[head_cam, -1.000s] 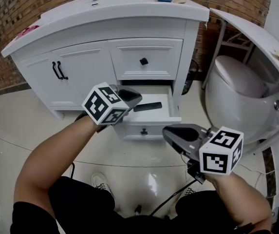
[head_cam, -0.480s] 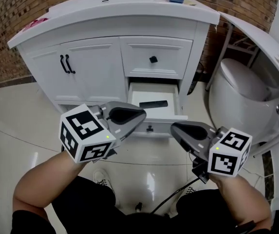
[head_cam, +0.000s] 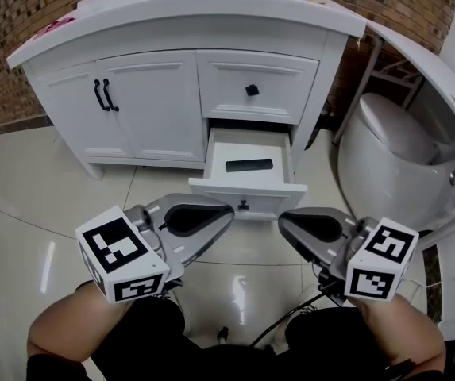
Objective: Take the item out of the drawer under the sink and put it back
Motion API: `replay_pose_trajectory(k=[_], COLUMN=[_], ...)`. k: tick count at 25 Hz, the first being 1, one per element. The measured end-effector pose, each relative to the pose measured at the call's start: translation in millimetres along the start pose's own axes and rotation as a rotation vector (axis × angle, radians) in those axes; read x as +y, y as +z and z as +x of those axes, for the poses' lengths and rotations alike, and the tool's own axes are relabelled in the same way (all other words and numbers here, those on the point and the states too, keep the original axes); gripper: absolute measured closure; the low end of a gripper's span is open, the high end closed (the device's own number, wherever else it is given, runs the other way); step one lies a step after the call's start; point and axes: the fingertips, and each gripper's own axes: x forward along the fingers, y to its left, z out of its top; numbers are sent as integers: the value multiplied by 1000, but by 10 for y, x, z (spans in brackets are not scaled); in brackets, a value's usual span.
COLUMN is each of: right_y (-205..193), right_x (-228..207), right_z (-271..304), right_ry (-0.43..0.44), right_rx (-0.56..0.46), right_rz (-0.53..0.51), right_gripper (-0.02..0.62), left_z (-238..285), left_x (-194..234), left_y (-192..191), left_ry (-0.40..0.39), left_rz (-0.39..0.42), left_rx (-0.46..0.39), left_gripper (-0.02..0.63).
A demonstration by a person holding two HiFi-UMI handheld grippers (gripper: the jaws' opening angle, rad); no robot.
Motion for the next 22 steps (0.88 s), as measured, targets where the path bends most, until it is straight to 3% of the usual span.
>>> replay_pose_trajectory(k=[5, 12, 22], right_y=[-16, -158, -152], right_x=[111, 215, 209], right_z=[10, -3, -1], right_ry=[8, -3, -7], right_rx=[29, 93, 65], right_rz=[-28, -73, -45], right_gripper=[588, 589, 589], left_z=[60, 71, 61], left_x=[-47, -152, -218], left_y=[-86, -44, -105], left_ry=[-25, -55, -85], left_rz=[-79, -64, -59], left_rx=[16, 13, 23], left_gripper=[600, 600, 600])
